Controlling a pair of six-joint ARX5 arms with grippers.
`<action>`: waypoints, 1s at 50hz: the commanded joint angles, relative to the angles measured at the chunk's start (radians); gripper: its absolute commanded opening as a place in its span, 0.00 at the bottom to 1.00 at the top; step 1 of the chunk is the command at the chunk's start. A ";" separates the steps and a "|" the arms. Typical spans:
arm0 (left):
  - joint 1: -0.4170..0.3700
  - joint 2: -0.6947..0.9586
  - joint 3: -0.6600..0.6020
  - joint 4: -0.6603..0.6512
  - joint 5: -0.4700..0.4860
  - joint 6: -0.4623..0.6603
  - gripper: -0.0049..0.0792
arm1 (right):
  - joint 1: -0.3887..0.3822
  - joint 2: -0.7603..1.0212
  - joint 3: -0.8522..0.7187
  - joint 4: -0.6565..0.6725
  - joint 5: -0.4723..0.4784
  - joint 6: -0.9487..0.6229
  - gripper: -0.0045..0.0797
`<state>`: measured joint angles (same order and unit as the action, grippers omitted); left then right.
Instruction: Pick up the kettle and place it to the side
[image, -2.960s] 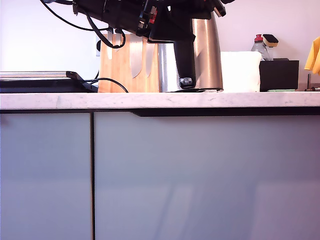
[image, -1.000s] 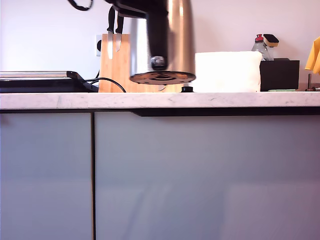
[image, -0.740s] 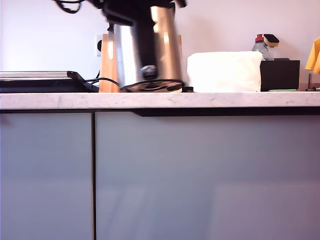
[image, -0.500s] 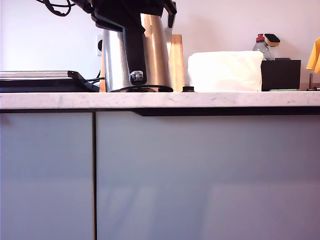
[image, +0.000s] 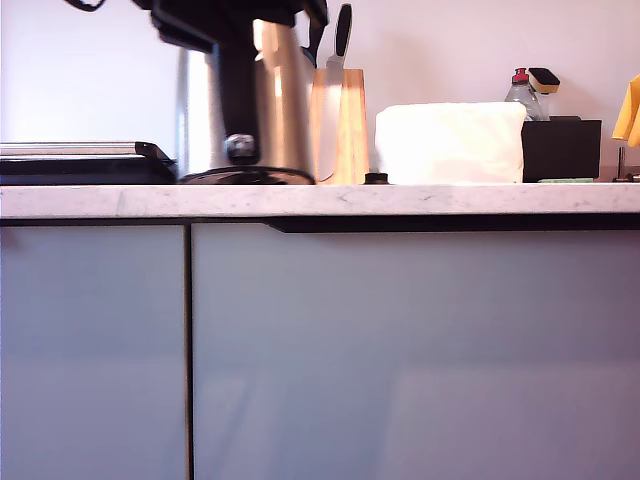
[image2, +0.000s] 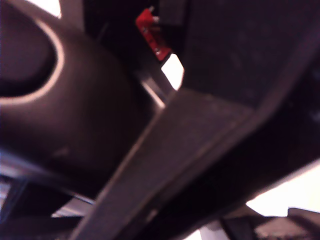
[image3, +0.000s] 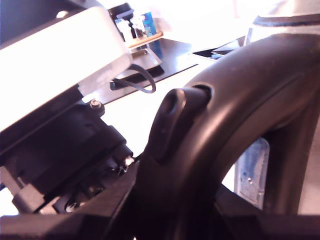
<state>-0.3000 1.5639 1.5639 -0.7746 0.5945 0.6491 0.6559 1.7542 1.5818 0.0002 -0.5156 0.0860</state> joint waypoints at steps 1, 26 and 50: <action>0.123 -0.060 0.052 0.051 -0.094 -0.008 0.03 | 0.001 -0.058 0.086 0.045 -0.007 -0.082 0.04; 0.284 -0.067 0.052 -0.043 -0.124 0.007 0.03 | 0.042 0.121 0.261 0.026 -0.033 -0.056 0.04; 0.335 -0.050 0.052 -0.140 -0.124 0.006 0.03 | 0.049 0.161 0.266 -0.054 -0.033 -0.049 0.04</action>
<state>-0.1204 1.5333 1.5639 -0.9245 0.5640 0.7166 0.7235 1.9785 1.8328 -0.0269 -0.5423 0.1150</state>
